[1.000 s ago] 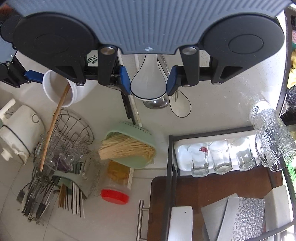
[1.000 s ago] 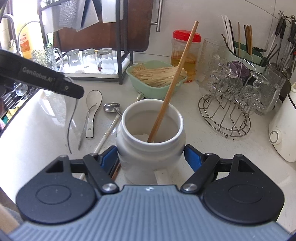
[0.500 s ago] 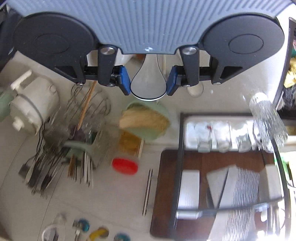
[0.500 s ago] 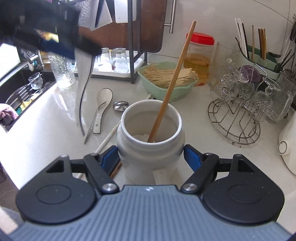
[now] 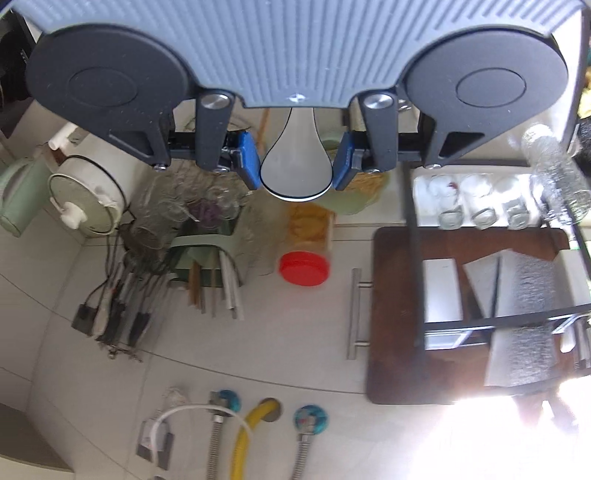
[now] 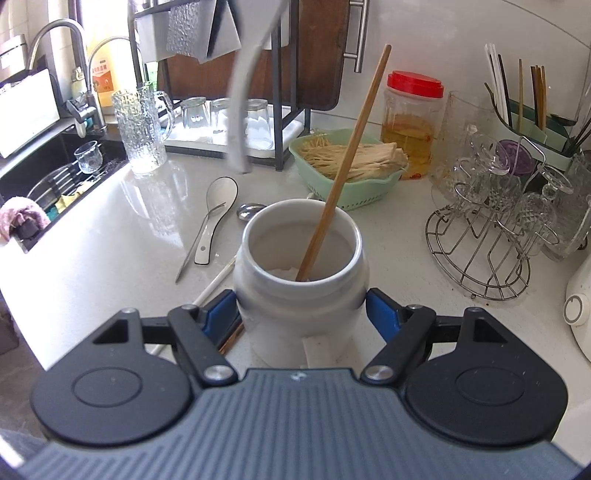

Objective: Organize utensils
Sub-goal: 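Lift the white spoon with the left gripper over the white jar, then lower the white spoon into the jar and open the left gripper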

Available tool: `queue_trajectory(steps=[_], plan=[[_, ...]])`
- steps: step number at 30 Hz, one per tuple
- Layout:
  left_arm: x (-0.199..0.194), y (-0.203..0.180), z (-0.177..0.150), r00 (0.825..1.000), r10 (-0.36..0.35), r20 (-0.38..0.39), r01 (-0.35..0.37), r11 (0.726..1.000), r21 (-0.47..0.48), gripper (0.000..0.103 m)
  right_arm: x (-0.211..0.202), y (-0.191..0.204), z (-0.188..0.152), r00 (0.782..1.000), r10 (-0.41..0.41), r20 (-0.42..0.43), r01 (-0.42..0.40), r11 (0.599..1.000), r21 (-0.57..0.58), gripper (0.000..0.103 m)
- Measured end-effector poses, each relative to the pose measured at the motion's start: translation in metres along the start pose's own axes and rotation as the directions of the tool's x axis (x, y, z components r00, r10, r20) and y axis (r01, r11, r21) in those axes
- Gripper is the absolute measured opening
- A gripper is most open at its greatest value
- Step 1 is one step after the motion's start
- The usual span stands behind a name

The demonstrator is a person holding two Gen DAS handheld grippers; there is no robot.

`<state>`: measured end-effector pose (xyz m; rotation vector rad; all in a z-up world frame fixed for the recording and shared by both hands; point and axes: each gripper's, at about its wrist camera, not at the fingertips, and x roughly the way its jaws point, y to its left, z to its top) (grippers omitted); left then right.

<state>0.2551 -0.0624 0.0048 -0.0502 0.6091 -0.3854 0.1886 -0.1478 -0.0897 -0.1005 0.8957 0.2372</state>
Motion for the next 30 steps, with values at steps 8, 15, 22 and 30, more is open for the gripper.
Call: queue_trajectory(steps=[8, 15, 22, 30], plan=[[0.033, -0.010, -0.025, 0.997, -0.021, -0.069, 0.022, 1.000, 0.011, 0.048, -0.001, -0.009, -0.004, 0.999, 0.040, 0.033, -0.040, 0.999, 0.023, 0.079], [0.049, -0.001, -0.046, 0.996, -0.020, -0.089, 0.020, 1.000, -0.002, 0.048, 0.004, -0.019, -0.002, 0.996, 0.083, 0.041, -0.085, 0.995, 0.045, 0.086], [0.062, -0.002, -0.061, 0.990, -0.011, -0.137, 0.013, 1.000, 0.012, 0.048, 0.006, -0.022, 0.000, 0.993, 0.106, 0.055, -0.108, 0.993, 0.038, 0.086], [0.070, -0.003, -0.064, 0.962, 0.028, -0.273, -0.032, 0.999, -0.010, 0.048, 0.009, -0.020, 0.000, 0.992, 0.111, 0.062, -0.112, 0.993, 0.021, 0.086]])
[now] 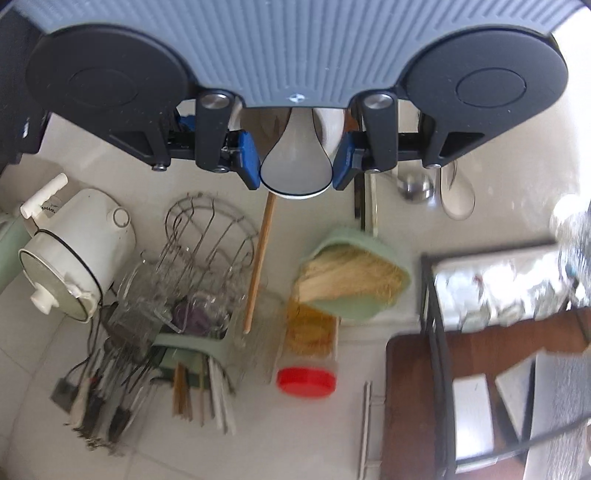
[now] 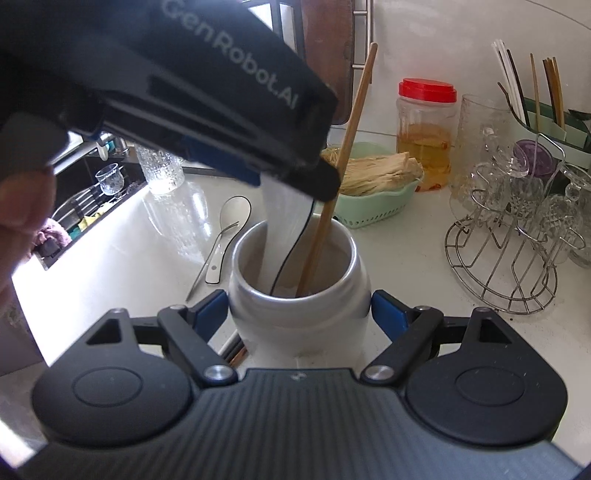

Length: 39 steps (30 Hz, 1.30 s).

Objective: Organize utensils
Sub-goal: 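Lower the white spoon into the jar and open the left gripper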

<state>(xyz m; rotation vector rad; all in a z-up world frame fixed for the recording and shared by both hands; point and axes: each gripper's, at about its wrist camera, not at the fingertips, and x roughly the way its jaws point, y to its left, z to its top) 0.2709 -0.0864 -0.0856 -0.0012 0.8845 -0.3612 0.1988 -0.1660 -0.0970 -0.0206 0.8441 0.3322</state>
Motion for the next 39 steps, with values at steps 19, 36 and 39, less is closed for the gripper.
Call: queue_trajectory(steps=[19, 36, 39], plan=[[0.012, -0.008, -0.001, 0.993, 0.002, -0.119, 0.005, 0.998, 0.056, 0.049, 0.003, 0.003, -0.002, 1.000, -0.013, -0.003, 0.013, 1.000, -0.019, 0.087], [-0.020, 0.003, 0.007, 0.994, 0.029, -0.108, -0.027, 0.999, 0.018, 0.049, 0.008, 0.004, -0.003, 0.999, -0.030, -0.033, 0.030, 1.000, 0.002, 0.087], [-0.029, 0.008, 0.008, 0.994, 0.037, -0.104, -0.037, 0.999, 0.008, 0.049, 0.007, 0.004, -0.004, 0.999, -0.033, -0.034, 0.033, 0.999, 0.004, 0.087]])
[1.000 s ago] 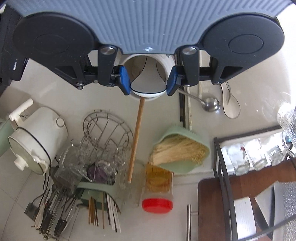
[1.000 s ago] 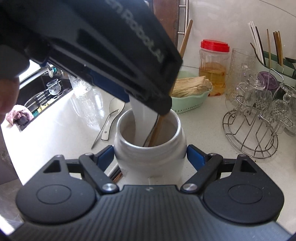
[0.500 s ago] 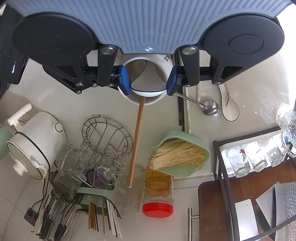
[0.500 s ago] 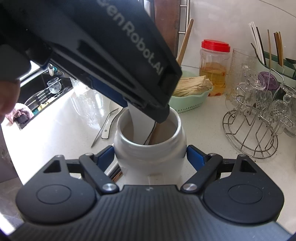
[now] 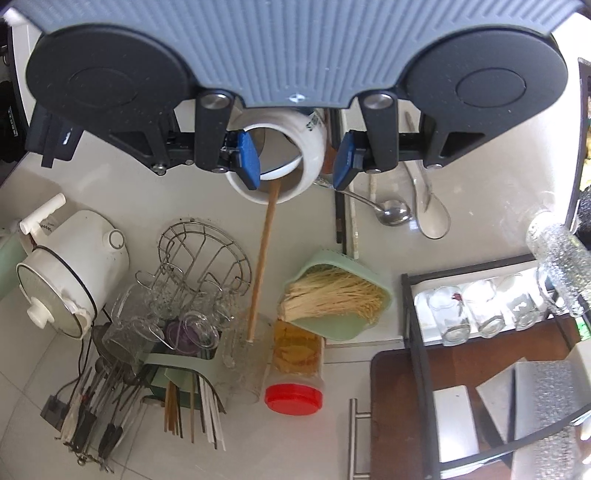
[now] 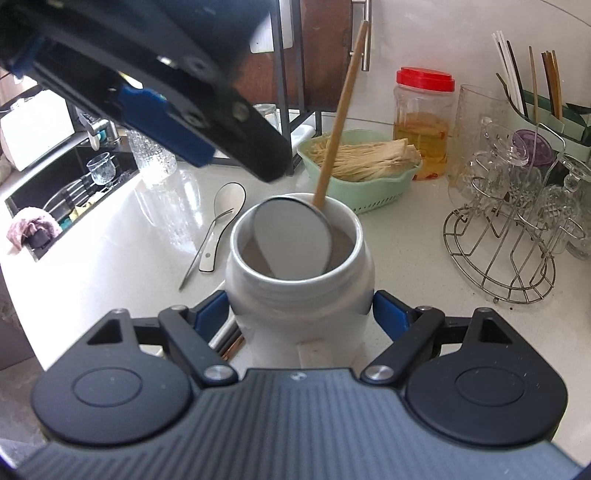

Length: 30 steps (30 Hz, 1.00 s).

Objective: Organize utensils
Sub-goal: 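Lower the white spoon into the jar and open the left gripper, then move the left gripper down to the metal fork on the counter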

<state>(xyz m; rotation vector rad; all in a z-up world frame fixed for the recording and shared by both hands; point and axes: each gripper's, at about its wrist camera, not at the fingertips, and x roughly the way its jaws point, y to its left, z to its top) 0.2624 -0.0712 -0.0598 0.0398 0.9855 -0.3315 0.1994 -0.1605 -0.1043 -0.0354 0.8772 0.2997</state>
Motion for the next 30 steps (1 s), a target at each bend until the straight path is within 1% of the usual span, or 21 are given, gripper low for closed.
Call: queue_trajectory(steps=[10, 19, 25, 26, 27, 29, 30], plan=[[-0.025, 0.022, -0.014, 1.000, 0.024, 0.010, -0.023, 0.998, -0.051, 0.049, -0.002, 0.000, 0.002, 1.000, -0.008, -0.014, 0.008, 1.000, 0.026, 0.087], [-0.031, 0.039, -0.032, 0.999, 0.036, 0.004, -0.036, 0.995, -0.096, 0.049, -0.006, -0.003, 0.001, 1.000, -0.001, 0.001, 0.001, 0.998, 0.069, 0.087], [-0.028, 0.049, -0.040, 0.999, 0.040, -0.003, -0.040, 0.992, -0.123, 0.049, -0.010, 0.001, 0.001, 1.000, -0.023, 0.014, 0.022, 0.998, 0.056, 0.085], [-0.028, 0.050, -0.042, 0.999, 0.040, -0.002, -0.040, 0.991, -0.126, 0.049, -0.010, 0.002, 0.002, 1.000, -0.020, 0.015, 0.019, 0.998, 0.054, 0.088], [-0.027, 0.052, -0.044, 0.999, 0.042, -0.003, -0.043, 0.991, -0.128, 0.049, -0.011, 0.001, 0.002, 1.000, -0.014, 0.017, 0.013, 0.998, 0.057, 0.095], [-0.026, 0.055, -0.046, 0.999, 0.045, -0.004, -0.046, 0.990, -0.135, 0.049, -0.012, 0.002, 0.003, 1.000, -0.015, 0.026, 0.013, 0.998, 0.064, 0.103], [-0.026, 0.058, -0.048, 0.999, 0.044, -0.005, -0.044, 0.989, -0.142, 0.049, -0.013, 0.002, 0.003, 1.000, -0.010, 0.029, 0.008, 0.998, 0.065, 0.103]])
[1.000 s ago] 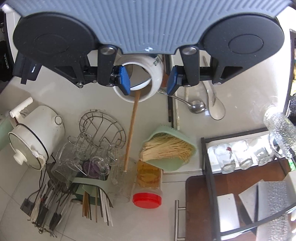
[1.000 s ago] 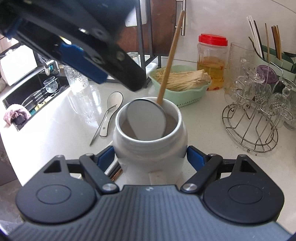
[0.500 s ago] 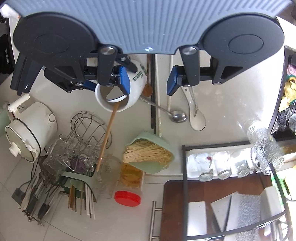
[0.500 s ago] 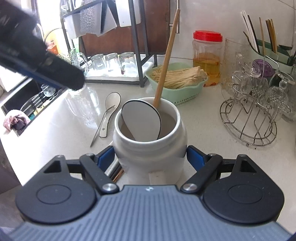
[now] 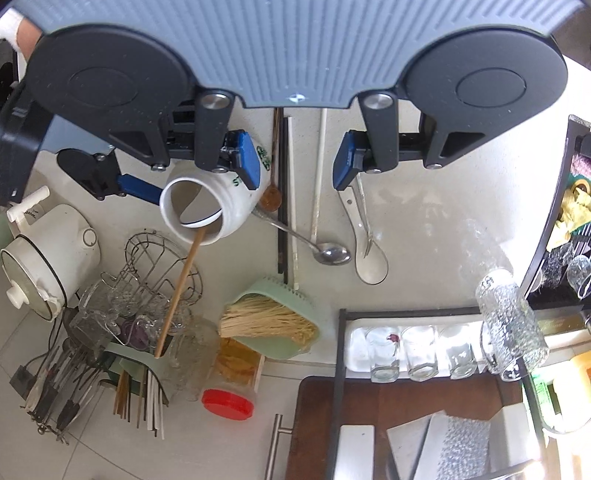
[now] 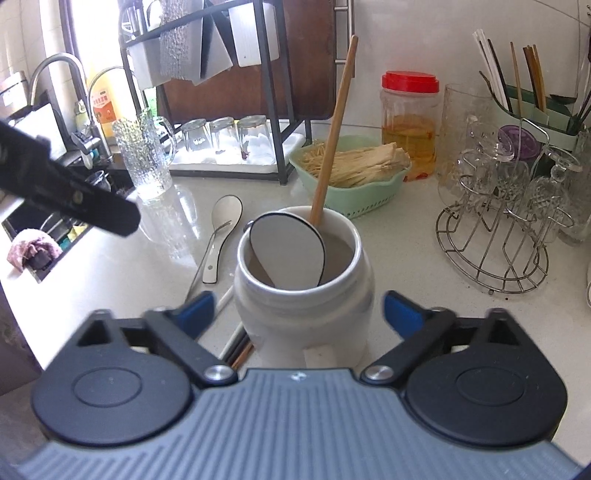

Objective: Organize utensils
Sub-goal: 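Move the left gripper down to the metal fork on the counter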

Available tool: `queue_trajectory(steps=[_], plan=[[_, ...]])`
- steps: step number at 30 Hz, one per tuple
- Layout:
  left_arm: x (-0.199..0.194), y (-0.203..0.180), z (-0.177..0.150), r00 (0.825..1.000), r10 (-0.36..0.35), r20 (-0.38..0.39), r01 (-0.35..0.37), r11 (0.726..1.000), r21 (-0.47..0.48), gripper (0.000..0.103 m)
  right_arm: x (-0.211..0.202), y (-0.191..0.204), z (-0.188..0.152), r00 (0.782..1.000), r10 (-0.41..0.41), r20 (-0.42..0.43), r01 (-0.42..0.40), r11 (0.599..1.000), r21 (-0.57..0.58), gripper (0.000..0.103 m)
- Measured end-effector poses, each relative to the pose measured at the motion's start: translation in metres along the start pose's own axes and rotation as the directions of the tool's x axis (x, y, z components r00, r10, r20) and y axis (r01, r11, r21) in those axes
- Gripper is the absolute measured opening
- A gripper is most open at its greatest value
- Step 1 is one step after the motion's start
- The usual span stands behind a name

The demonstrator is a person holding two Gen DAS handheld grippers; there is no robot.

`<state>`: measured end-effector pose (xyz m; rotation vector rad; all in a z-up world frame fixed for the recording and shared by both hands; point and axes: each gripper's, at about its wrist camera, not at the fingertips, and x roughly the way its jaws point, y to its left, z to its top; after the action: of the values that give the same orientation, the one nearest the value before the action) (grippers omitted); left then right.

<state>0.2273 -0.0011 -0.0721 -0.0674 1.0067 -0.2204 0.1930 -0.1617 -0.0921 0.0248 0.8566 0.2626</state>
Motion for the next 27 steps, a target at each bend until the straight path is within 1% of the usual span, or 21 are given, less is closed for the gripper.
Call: queue_trajectory(steps=[2, 5, 9, 13, 16, 19, 21, 22, 24, 25, 27], plan=[[0.001, 0.006, -0.002, 1.000, -0.001, -0.002, 0.001, 1.000, -0.017, 0.049, -0.002, 0.001, 0.001, 1.000, -0.002, 0.010, 0.002, 1.000, 0.003, 0.103], [0.003, 0.013, -0.004, 1.000, 0.001, -0.004, -0.001, 0.999, -0.037, 0.049, -0.005, 0.003, 0.001, 0.999, -0.035, 0.027, 0.035, 0.999, -0.002, 0.103], [0.005, 0.022, -0.007, 1.000, 0.009, -0.009, -0.009, 0.998, -0.061, 0.049, -0.011, 0.001, 0.003, 0.998, -0.034, 0.045, 0.034, 0.999, 0.006, 0.103], [0.005, 0.030, -0.008, 1.000, 0.005, 0.002, -0.005, 0.997, -0.071, 0.049, -0.019, -0.005, 0.002, 0.999, -0.018, 0.040, 0.016, 0.999, 0.047, 0.103], [0.009, 0.034, -0.010, 1.000, -0.003, 0.011, 0.004, 0.998, -0.070, 0.049, -0.024, -0.003, -0.001, 0.999, -0.027, 0.042, 0.026, 0.999, 0.024, 0.103], [0.018, 0.037, -0.013, 1.000, -0.002, -0.004, 0.002, 0.998, -0.070, 0.049, -0.024, -0.001, 0.000, 0.999, -0.014, 0.041, 0.014, 1.000, 0.006, 0.103], [0.022, 0.039, -0.013, 0.999, -0.037, -0.017, 0.036, 0.996, -0.078, 0.049, -0.024, 0.001, -0.001, 0.999, -0.023, 0.028, 0.023, 1.000, -0.005, 0.102], [0.024, 0.040, -0.013, 0.999, -0.044, -0.011, 0.043, 0.997, -0.071, 0.049, -0.024, 0.002, -0.002, 0.999, -0.022, 0.025, 0.023, 1.000, -0.008, 0.102], [0.025, 0.041, -0.012, 1.000, -0.008, 0.024, 0.009, 0.998, -0.059, 0.049, -0.025, 0.003, -0.004, 0.999, -0.028, 0.024, 0.029, 0.999, -0.015, 0.102], [0.028, 0.043, -0.011, 0.999, -0.004, 0.032, 0.006, 0.999, -0.053, 0.049, -0.025, 0.004, -0.004, 0.999, -0.033, 0.024, 0.034, 0.999, -0.021, 0.102], [0.036, 0.050, -0.009, 0.999, -0.026, 0.023, 0.028, 0.997, -0.067, 0.049, -0.025, 0.004, -0.005, 0.999, -0.044, 0.024, 0.044, 0.999, -0.023, 0.102]])
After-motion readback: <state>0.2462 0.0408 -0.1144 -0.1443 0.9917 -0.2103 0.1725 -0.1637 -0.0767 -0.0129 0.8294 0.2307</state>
